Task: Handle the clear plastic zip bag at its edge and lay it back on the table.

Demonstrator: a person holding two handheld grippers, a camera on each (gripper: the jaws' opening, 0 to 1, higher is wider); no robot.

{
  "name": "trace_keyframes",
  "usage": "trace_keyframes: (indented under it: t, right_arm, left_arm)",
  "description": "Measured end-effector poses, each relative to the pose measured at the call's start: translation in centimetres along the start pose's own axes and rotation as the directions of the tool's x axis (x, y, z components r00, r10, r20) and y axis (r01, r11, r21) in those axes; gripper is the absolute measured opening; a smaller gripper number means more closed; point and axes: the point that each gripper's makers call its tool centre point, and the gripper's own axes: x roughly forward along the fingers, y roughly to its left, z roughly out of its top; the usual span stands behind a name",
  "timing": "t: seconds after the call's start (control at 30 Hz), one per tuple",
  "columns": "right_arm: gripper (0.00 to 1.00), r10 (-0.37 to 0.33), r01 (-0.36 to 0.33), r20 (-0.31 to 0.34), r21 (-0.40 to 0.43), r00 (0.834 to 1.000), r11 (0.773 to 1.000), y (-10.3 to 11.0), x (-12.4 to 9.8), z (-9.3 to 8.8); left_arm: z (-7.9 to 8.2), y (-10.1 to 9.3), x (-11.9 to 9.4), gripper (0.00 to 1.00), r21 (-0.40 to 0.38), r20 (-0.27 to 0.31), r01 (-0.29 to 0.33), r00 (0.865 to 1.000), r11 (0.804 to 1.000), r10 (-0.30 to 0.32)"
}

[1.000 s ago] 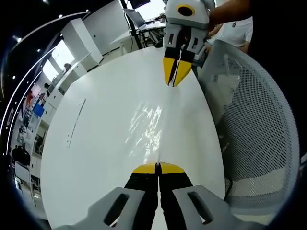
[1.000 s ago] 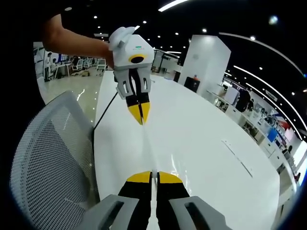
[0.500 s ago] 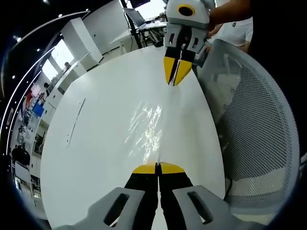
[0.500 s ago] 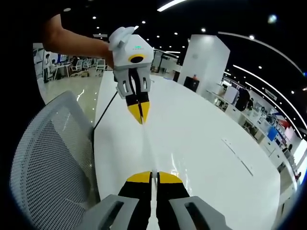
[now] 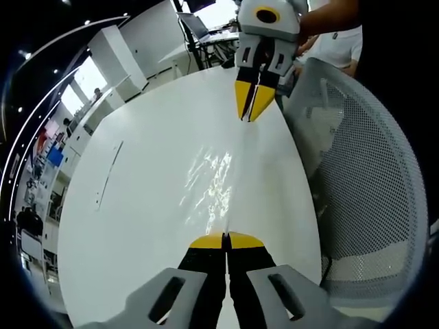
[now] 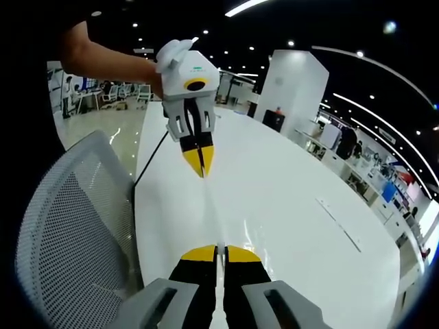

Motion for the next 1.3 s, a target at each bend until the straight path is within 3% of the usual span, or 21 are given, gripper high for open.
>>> trace_keyframes:
  t: [1.3]
  right_arm:
    - [0.00,-0.006,0.006,-0.006,0.016,1.000,1.000,0.07,-0.98,-0.59]
  left_arm:
    - [0.07,0.00,-0.29,0.00,0.001,0.005,-0.006,1.000,1.000,0.006]
